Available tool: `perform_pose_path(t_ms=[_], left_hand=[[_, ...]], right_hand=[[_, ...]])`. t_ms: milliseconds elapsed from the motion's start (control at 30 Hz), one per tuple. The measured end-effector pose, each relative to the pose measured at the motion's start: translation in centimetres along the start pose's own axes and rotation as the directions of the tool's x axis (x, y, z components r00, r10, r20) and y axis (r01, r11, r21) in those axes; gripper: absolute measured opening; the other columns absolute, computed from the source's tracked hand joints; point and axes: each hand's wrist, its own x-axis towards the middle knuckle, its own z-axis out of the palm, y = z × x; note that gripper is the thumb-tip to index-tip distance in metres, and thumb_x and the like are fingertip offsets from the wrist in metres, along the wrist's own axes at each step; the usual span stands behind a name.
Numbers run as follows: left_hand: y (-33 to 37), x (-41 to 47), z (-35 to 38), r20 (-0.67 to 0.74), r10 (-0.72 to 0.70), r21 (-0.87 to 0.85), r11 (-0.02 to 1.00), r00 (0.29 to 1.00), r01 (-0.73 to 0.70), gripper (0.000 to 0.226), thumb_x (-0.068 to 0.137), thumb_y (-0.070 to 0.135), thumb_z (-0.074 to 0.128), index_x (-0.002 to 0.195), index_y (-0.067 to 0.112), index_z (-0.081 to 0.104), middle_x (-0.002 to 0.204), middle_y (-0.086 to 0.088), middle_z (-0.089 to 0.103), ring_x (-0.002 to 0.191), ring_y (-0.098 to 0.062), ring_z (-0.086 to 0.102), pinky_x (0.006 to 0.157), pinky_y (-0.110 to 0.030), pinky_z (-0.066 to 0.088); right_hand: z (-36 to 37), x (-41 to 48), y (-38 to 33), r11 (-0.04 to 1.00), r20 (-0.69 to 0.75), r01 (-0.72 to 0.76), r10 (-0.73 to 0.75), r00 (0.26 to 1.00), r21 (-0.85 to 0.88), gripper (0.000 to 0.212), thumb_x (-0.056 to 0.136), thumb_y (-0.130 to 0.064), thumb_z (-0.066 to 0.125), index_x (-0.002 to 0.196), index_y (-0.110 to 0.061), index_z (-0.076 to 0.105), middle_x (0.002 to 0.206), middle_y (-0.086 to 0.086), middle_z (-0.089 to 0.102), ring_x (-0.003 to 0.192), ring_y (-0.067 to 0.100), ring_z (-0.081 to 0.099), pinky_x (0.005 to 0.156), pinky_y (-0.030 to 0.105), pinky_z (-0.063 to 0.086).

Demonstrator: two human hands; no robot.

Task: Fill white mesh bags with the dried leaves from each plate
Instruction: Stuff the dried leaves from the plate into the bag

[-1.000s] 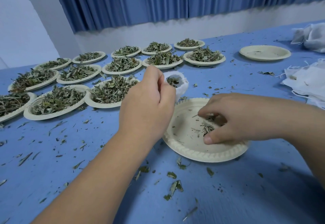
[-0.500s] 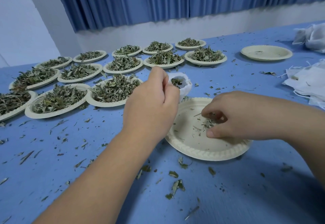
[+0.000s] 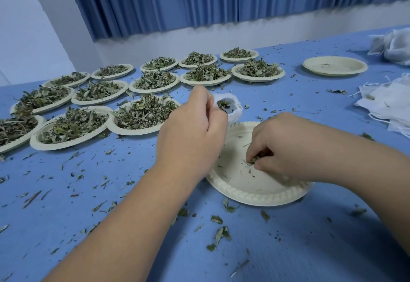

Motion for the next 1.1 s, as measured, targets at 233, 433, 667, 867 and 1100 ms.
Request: perform_pose_path(t_ms=[233,433,667,867,1100], left_hand=[[0.1,-0.1,0.1,0.009,-0.012,-0.016,1.000,1.000,0.012,0.014,0.084,0.034,0.035,0.073,0.026,0.037,0.056,0.004,0.050,0.056,-0.017,0.046,0.053,-0.039,0.041],[0.1,-0.1,0.1,0.009,-0.052,-0.087,0.995,0.999,0.053,0.013,0.082,0.034,0.037,0.074,0.024,0.042,0.058,0.002,0.051,0.056,-0.012,0.044,0.051,-0.037,0.038],[0.3,-0.2,0.4,0.057,-0.036,-0.163,0.986,0.998,0.045,0.014,0.082,0.036,0.041,0.072,0.026,0.043,0.073,0.010,0.060,0.056,-0.007,0.047,0.051,-0.030,0.038],[0.6,-0.4,0.6,0.084,-0.007,-0.193,0.981,0.996,0.023,0.016,0.081,0.039,0.040,0.075,0.025,0.045,0.071,0.010,0.059,0.057,-0.010,0.046,0.053,-0.034,0.039],[0.7,-0.5,0.9,0.123,0.034,-0.194,0.981,0.992,-0.010,0.015,0.081,0.040,0.041,0.077,0.026,0.044,0.060,0.014,0.051,0.052,-0.008,0.041,0.051,-0.031,0.033]], right_hand=[[0.4,0.0,-0.4,1.000,-0.055,0.016,-0.016,0.998,-0.004,0.025,0.083,-0.019,0.055,0.089,-0.035,0.073,0.090,-0.013,0.065,0.081,0.009,0.061,0.072,0.031,0.055],[-2.1,-1.2,1.5,0.935,-0.068,-0.003,0.030,0.997,0.355,0.018,0.074,-0.028,0.071,0.073,-0.046,0.071,0.070,-0.020,0.069,0.066,0.001,0.063,0.065,0.024,0.053],[-2.9,-1.3,1.8,0.723,-0.465,0.273,0.075,0.882,0.634,0.009,0.072,-0.025,0.075,0.077,-0.032,0.077,0.064,-0.004,0.070,0.061,0.008,0.064,0.061,0.018,0.052],[-1.3,-0.3,0.5,0.851,-0.600,0.274,0.058,0.798,0.447,0.016,0.078,-0.016,0.075,0.087,-0.028,0.076,0.077,-0.014,0.068,0.072,0.004,0.062,0.070,0.015,0.049],[-0.9,0.0,-0.1,0.920,-0.663,0.214,0.063,0.746,0.328,0.013,0.070,-0.025,0.075,0.081,-0.025,0.067,0.070,-0.011,0.064,0.071,0.009,0.058,0.066,0.022,0.045]])
